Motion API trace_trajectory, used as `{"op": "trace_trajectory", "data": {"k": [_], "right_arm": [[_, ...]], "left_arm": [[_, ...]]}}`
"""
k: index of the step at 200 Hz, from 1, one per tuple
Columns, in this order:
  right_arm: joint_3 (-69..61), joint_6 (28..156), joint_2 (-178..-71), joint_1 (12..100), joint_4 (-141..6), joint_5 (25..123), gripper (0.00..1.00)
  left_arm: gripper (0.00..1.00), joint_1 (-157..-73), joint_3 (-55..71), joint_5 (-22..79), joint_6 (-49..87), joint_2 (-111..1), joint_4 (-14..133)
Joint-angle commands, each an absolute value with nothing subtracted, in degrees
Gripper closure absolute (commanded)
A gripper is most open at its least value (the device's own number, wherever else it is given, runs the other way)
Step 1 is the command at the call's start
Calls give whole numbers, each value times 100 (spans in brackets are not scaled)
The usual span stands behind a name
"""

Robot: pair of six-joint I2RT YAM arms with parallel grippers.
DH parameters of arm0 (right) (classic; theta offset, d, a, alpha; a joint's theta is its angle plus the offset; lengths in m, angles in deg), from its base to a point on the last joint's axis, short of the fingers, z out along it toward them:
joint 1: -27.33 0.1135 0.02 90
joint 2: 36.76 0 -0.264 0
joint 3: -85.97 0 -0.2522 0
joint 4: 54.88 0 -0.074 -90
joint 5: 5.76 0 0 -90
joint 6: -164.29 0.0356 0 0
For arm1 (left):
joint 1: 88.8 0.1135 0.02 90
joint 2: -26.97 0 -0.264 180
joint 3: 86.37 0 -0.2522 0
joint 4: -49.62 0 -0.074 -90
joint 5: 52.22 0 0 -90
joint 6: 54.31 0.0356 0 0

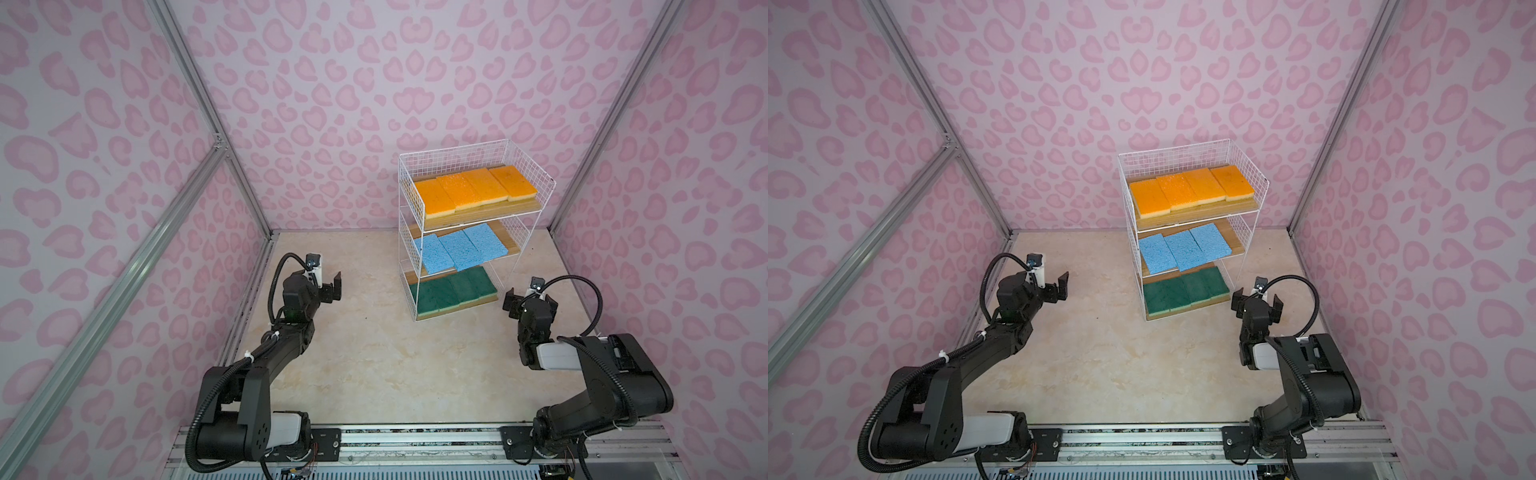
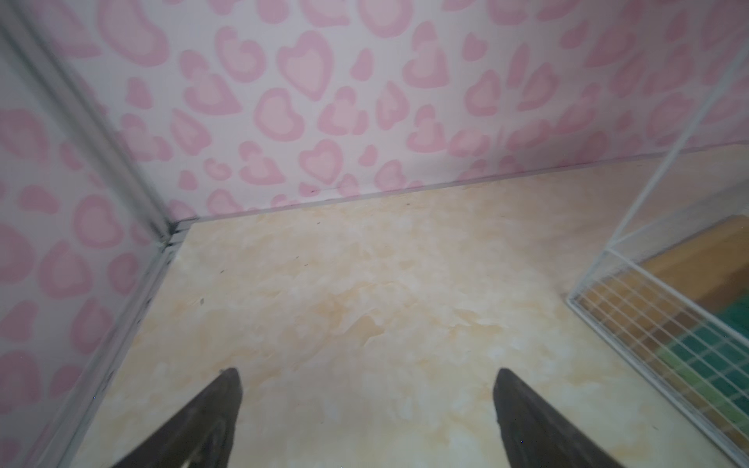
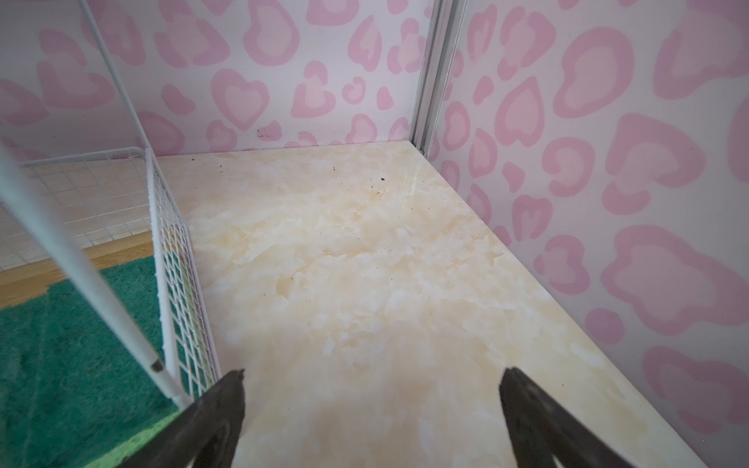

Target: Place and organize the cleaning sponges onto the shelf

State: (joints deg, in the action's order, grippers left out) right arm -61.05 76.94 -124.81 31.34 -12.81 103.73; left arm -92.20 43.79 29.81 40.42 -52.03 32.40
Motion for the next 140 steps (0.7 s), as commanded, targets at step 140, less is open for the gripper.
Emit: {"op": "trace_trajectory", "data": {"k": [140], "right_arm": [[-6107,7733,-12486,3130,-1271,10410,1]], "left_arm": [[2,-8370,5692,2799,3341,-5334,1805]]}}
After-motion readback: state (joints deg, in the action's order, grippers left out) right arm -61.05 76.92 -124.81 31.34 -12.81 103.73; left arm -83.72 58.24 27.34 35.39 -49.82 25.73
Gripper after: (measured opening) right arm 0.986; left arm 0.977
